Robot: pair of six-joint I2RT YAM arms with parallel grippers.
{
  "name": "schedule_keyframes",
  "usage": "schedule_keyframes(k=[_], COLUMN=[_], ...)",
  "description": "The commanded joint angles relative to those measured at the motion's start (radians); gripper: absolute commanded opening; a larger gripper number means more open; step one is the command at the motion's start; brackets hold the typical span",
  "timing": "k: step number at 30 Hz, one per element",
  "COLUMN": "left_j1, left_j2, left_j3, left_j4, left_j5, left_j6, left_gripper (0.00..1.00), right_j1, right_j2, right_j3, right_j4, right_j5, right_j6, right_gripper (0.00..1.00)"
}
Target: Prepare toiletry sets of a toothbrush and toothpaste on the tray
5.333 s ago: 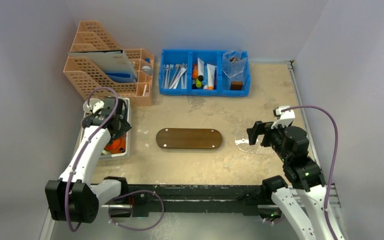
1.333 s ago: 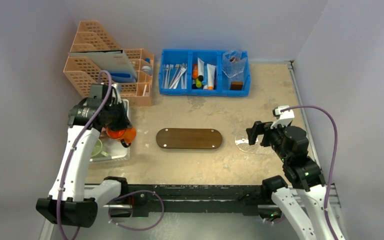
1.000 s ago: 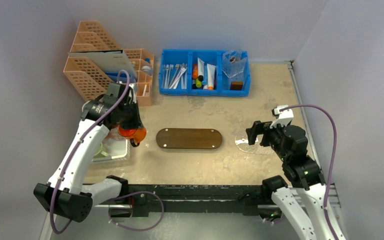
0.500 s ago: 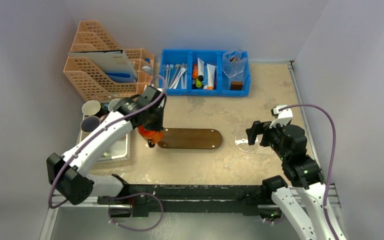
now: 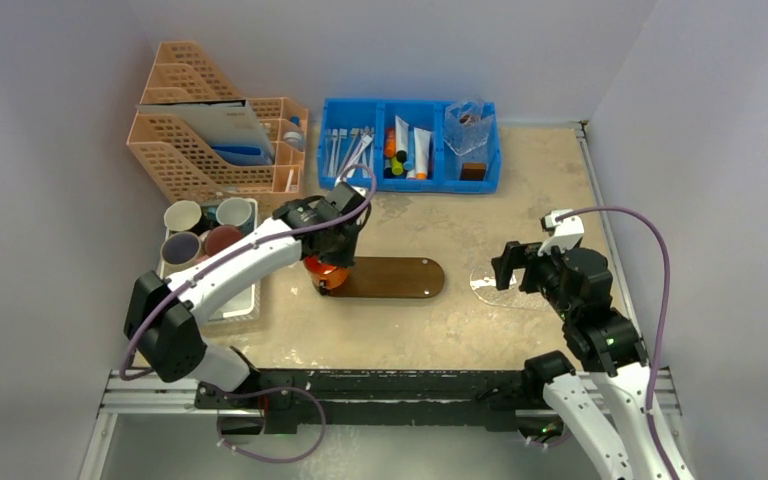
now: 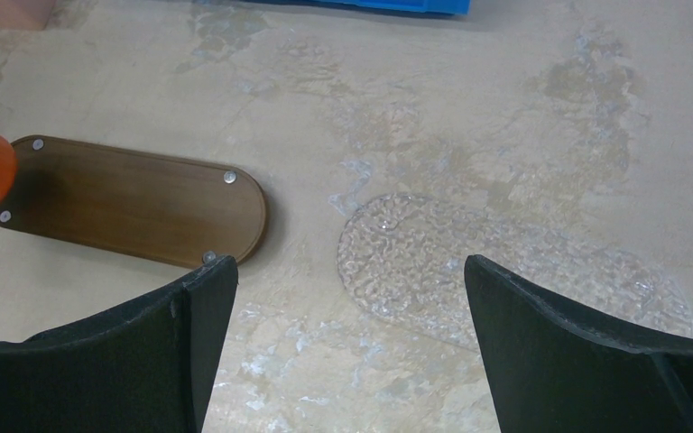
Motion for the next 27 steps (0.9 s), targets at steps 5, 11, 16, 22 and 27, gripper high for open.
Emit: schedule_keyframes(k=[5,11,16,22,27], left_j1=[-0.022,-0.024,-0.024,-0.026,-0.025], left_j2=[0.029,0.055,0.060,0.070,0.075], left_j3=[-0.029,-0.041,-0.061,-0.069,-0.082], left_j4=[0.094,0.115,0.150,0.169,0.183], left_j5=[-0.086,-0.089,-0.090,-0.087,-0.084], left_j6=[0.042,0.041,0.049,0.055,0.056], left_gripper=[0.00,0.00,0.00,0.00,0.00], right_j1=[0.004,0.005,0.004,0.004,0.004], right_j2=[0.011,0.013,0.016,0.019,0.021], right_j3=[0.017,0.017,0.017,0.019,0.019], right_j4=[0.004,0.002,0.003,0.000,-0.001], right_j5=[0.008,0.012,0.015,0.018,0.021], right_j6=[-0.017,-0.019,-0.019,-0.019,-0.019], right_gripper=[0.99,0.99,0.99,0.99,0.99])
